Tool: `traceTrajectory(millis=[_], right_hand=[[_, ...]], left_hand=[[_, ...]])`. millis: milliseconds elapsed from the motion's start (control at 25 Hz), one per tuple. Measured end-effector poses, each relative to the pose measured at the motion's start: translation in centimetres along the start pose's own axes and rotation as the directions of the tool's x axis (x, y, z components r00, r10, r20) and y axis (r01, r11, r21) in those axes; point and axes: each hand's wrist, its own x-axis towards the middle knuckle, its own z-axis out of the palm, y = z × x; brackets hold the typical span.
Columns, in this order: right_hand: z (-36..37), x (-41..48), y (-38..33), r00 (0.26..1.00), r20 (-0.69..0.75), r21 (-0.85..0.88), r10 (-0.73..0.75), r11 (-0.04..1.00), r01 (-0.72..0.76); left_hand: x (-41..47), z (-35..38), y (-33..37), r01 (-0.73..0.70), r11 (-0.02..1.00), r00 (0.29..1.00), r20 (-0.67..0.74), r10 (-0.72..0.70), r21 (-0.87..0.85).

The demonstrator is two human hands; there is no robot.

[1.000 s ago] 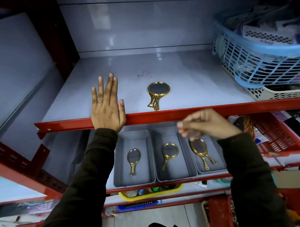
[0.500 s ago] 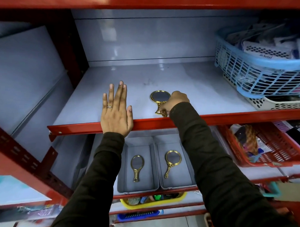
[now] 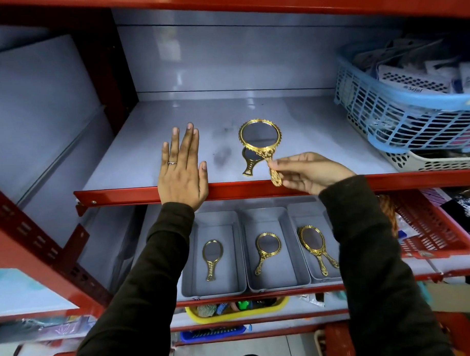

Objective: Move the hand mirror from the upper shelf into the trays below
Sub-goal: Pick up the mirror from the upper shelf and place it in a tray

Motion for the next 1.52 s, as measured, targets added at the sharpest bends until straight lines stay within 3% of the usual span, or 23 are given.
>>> traceTrajectory(millis=[160,240,440,600,680,760,880,960,1040,1080,1160,1240,1280,1320,1400,1480,1520], right_hand=[[-2.2,-2.8,5.7,0.953,0.274,-0.117,0.133,0.988,-0.104],[-2.8,-2.8,10.0,0.909,0.309,-0.184,0.280,0.955,-0.231],[-2.3,0.2,19.5,0.859,0.051,-0.155,0.509,0.854,-0.496],[-0.6,5.0,25.2,0.791,-0.299,0.139,0.534,0.844,-0.518],[-0.4,6.8,27.5,0.736,-0.393,0.185,0.551,0.831,-0.524],[-0.7,7.7,29.1,0.731,-0.426,0.144,0.533,0.838,-0.527],[-1.3,7.9,29.9,0.765,-0.415,0.050,0.493,0.851,-0.522],[-1.0,7.4,28.4,0.762,-0.501,-0.143,0.410,0.829,-0.540],[0.1,6.4,24.5,0.827,-0.469,-0.266,0.309,0.844,-0.466],[1.1,5.3,21.6,0.891,-0.358,-0.276,0.280,0.880,-0.388],[3.1,2.5,14.6,0.977,0.000,-0.306,0.211,0.931,-0.201],[4.8,0.0,8.1,0.966,0.250,-0.306,0.066,0.952,0.014],[5.4,-0.6,5.5,0.968,0.245,-0.278,-0.053,0.953,0.123],[5.8,-0.7,3.4,0.971,0.147,-0.261,-0.186,0.940,0.220],[5.9,1.1,0.9,0.901,-0.189,-0.426,-0.391,0.859,0.283],[5.9,3.5,-0.2,0.794,-0.397,-0.693,-0.461,0.718,0.071],[6.2,4.5,-0.3,0.791,-0.450,-0.747,-0.414,0.660,-0.080]], left_hand=[[0.0,0.0,0.0,0.007,1.000,1.000,0.006,-0.007,-0.004],[0.0,0.1,0.0,0.010,1.000,1.000,0.004,-0.010,-0.003],[0.1,0.3,-0.1,0.008,1.000,1.000,0.003,-0.008,-0.019],[0.2,0.3,-0.2,0.003,1.000,1.000,-0.006,-0.003,-0.014],[0.2,0.2,-0.2,-0.006,1.000,1.000,-0.007,0.006,-0.010],[0.3,0.3,-0.1,-0.010,1.000,1.000,-0.017,0.009,-0.009],[0.2,0.3,-0.1,-0.014,1.000,1.000,-0.019,0.014,-0.003],[0.2,0.3,-0.1,-0.012,1.000,1.000,-0.012,0.012,0.004],[0.2,0.3,-0.1,-0.007,1.000,1.000,-0.011,0.007,0.004],[0.2,0.3,-0.1,-0.002,1.000,1.000,-0.012,0.002,0.003],[0.2,0.2,0.0,0.004,1.000,1.000,-0.016,-0.004,0.005],[0.1,0.2,0.1,0.006,1.000,1.000,-0.019,-0.005,0.005],[0.1,0.1,0.1,0.007,1.000,1.000,-0.019,-0.007,0.000],[0.1,0.1,0.1,0.009,1.000,1.000,-0.015,-0.009,-0.004],[0.1,0.0,0.0,0.014,1.000,1.000,-0.002,-0.014,-0.002],[0.2,0.0,0.0,0.016,1.000,1.000,0.012,-0.016,0.003],[0.2,0.0,0.0,0.016,1.000,1.000,0.017,-0.016,0.001]])
